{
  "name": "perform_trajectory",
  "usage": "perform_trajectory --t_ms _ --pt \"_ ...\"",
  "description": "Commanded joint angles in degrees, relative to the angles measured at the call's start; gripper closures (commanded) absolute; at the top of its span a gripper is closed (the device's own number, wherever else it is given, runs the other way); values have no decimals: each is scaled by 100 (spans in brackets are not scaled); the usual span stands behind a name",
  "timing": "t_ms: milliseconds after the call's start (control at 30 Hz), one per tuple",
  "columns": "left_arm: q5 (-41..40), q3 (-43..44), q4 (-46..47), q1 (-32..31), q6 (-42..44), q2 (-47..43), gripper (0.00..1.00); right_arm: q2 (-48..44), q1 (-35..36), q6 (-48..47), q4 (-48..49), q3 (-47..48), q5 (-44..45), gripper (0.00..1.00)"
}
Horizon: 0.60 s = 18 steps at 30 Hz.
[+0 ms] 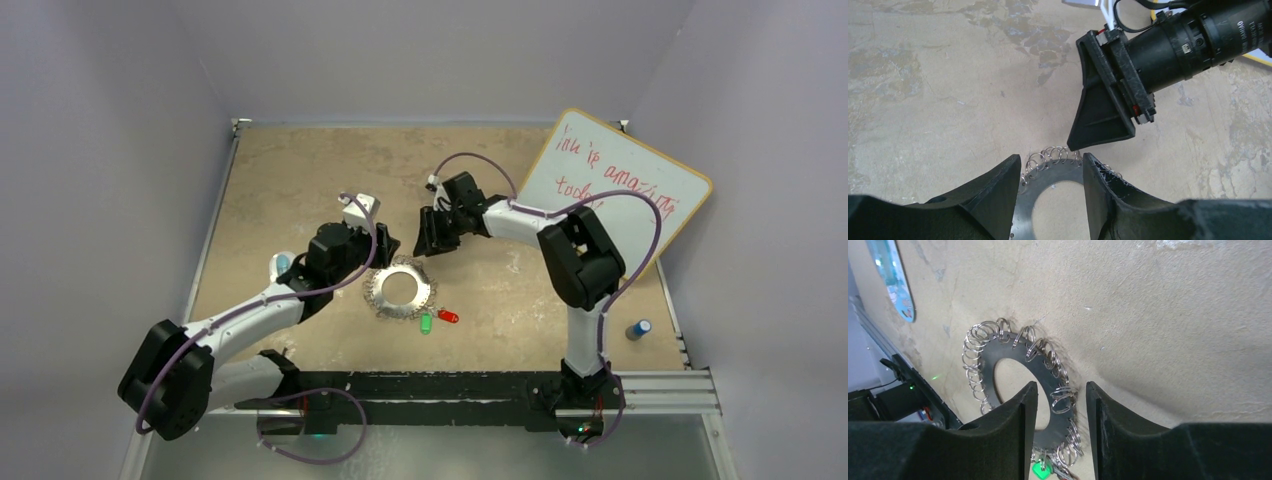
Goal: Put the keys on the keyring
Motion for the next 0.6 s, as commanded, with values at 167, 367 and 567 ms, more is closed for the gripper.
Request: perform_trajectory --t_ms 167,367,567 --pt "88 57 314 38 -125 -15 53 223 245 -278 -596 222 709 63" --pt "88 94 347 39 -129 52 53 228 382 -247 -572 271 580 64" --pt "194 86 316 38 -120 49 53 153 414 -299 -647 277 605 78"
